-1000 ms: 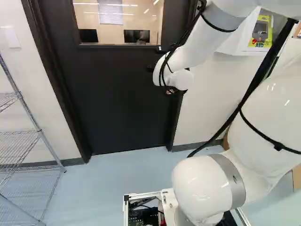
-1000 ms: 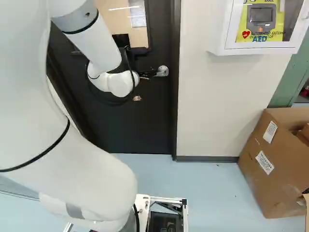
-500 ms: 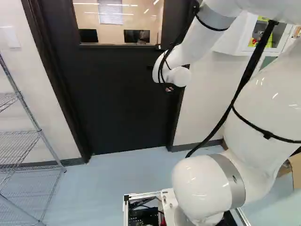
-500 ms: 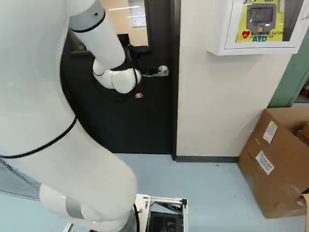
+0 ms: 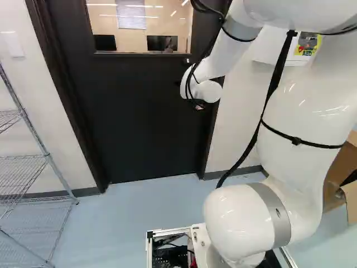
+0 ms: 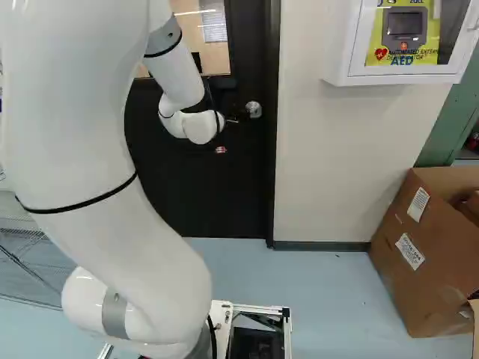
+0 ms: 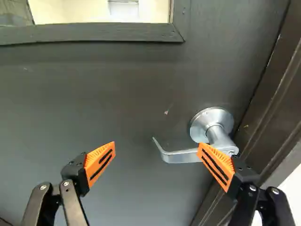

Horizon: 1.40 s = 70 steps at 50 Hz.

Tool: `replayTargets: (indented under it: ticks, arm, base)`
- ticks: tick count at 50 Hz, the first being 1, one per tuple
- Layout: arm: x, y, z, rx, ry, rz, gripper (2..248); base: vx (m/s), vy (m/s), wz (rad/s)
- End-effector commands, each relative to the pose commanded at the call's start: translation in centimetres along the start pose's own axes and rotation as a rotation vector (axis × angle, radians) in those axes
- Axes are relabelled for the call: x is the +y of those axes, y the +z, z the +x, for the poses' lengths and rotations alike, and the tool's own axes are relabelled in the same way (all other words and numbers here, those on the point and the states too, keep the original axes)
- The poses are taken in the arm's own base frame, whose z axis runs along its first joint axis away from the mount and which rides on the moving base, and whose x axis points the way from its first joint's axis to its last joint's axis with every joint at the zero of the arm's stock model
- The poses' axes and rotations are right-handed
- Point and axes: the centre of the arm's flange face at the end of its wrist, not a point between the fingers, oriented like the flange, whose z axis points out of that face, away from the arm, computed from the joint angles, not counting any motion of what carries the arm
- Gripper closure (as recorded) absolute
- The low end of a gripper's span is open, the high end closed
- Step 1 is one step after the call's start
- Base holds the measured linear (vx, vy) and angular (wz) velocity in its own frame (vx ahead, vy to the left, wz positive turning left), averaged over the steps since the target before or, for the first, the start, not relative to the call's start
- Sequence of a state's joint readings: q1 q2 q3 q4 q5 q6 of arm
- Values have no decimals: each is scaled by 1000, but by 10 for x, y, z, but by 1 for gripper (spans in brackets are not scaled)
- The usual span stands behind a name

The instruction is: Open the door and move inside

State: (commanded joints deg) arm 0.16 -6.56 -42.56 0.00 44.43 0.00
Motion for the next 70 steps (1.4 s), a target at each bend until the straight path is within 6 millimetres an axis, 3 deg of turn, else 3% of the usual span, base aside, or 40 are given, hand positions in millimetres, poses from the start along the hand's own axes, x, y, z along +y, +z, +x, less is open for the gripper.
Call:
replayTargets:
  ticks: [37, 50, 70]
  arm:
    - [0, 11, -39, -81, 0, 0, 3]
    - [0, 11, -43, -89, 0, 0, 3]
    - [7, -25, -34, -68, 3, -15, 3]
  base:
    - [2, 0, -2]
    - [2, 1, 0]
    - [0, 0, 0]
